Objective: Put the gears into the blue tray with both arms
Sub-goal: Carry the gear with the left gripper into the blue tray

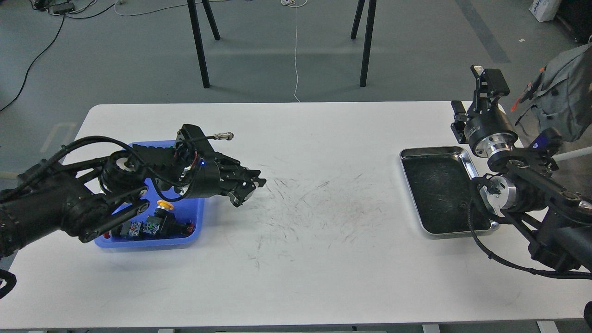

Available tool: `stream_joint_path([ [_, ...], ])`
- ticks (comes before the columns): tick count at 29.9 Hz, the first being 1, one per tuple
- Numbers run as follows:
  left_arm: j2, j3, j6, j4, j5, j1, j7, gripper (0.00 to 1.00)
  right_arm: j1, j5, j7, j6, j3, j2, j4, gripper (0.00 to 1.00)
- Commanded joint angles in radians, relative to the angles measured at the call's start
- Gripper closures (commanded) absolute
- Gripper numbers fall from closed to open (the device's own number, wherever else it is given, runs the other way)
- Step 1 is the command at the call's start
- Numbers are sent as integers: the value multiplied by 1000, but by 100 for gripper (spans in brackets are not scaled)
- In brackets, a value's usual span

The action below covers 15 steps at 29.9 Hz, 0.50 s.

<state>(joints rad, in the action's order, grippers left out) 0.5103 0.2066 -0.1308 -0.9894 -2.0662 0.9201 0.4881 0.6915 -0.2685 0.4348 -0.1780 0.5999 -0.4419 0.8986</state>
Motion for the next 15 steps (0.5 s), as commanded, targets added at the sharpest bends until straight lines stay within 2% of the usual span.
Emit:
stream_joint_path([
  [1,39,54,-24,11,29,5,1,87,5,0,-1,0,0,0,-1,3],
  [5,102,69,-29,34,102,0,1,87,5,0,-1,-1,-2,3,0,3],
  [10,114,65,-12,138,227,-40,1,87,6,0,-1,-1,-2,9,2,3],
  [15,140,65,-4,158,277,-84,1,87,8,0,-1,-1,-3,9,2,3],
])
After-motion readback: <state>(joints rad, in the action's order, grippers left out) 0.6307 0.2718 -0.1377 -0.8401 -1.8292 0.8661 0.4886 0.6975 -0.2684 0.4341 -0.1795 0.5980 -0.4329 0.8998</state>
